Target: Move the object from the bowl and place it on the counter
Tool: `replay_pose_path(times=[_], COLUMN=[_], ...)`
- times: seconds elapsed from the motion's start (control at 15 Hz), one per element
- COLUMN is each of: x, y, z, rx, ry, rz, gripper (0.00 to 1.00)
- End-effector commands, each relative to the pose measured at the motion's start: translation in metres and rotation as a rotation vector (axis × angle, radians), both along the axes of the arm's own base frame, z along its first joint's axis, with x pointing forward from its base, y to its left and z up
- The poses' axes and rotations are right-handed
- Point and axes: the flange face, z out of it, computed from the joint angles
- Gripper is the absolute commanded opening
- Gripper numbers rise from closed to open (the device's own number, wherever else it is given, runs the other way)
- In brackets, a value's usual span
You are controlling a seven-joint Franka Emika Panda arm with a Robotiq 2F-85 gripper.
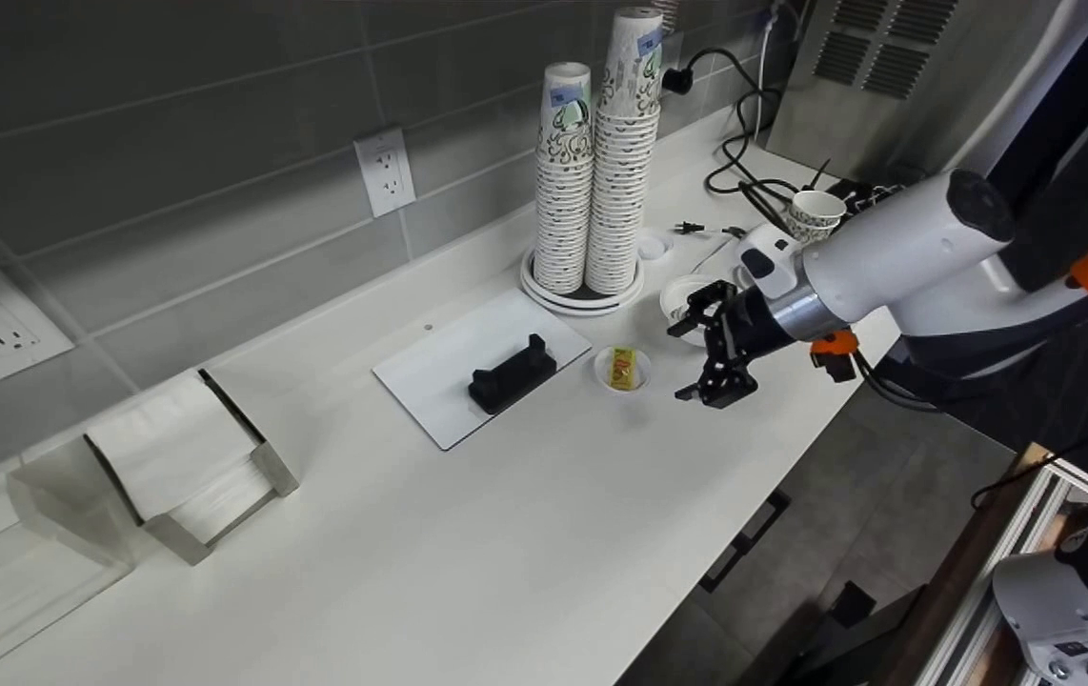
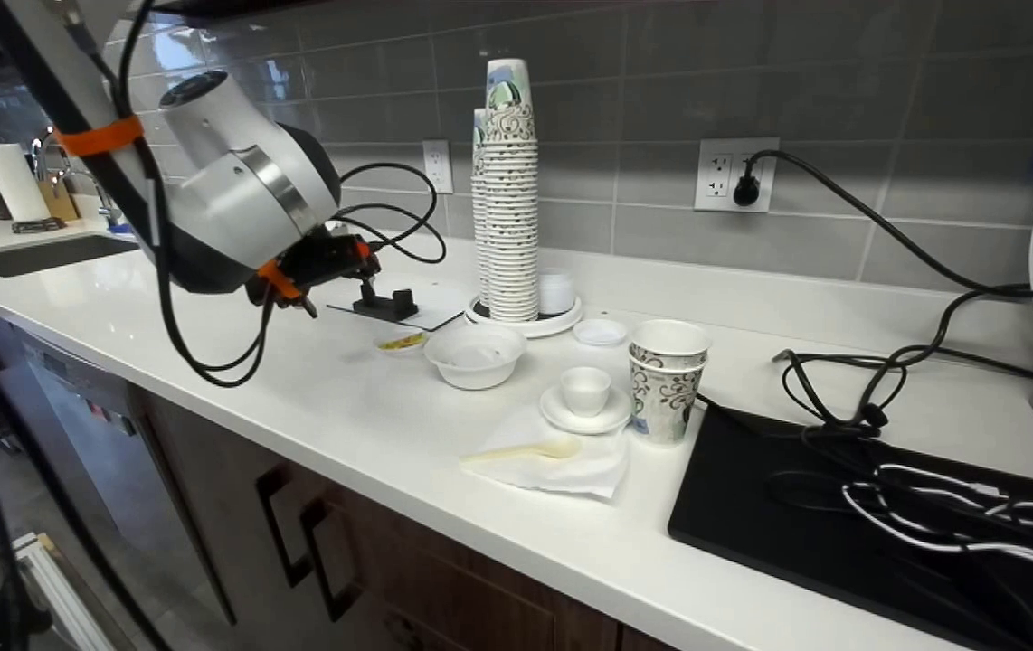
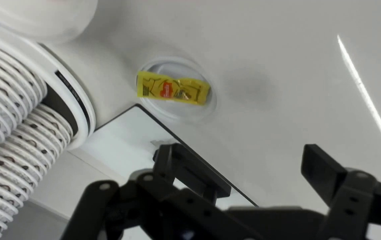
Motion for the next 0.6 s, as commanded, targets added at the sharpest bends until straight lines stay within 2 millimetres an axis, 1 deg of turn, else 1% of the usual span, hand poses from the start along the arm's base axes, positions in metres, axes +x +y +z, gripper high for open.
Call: replay_pose_path(times=[0.0,0.07,0.13,0.2,0.27,0.33,0.4,0.53], x=[-0.050,-0.060,-0.033,-0.036,-0.034,-0.031,-0.028,-0.024], y=[-0.028,-0.038,-0.042,-0.052,-0.061,-0.068,-0.057,-0.067], z=[0.006,0.004,0.005,0.009,0.020,0.024,0.012,0.019], rx=[-0.075,-0.083,-0.093,-0.099,-0.079,-0.070,-0.075,-0.063], ry=[-0.004,0.001,-0.005,-0.016,-0.043,-0.055,-0.014,-0.033], rz=[-0.181,-0.224,-0.270,-0.321,-0.378,-0.433,-0.347,-0.403], gripper=[1.00,1.00,1.00,1.00,1.00,1.00,1.00,1.00])
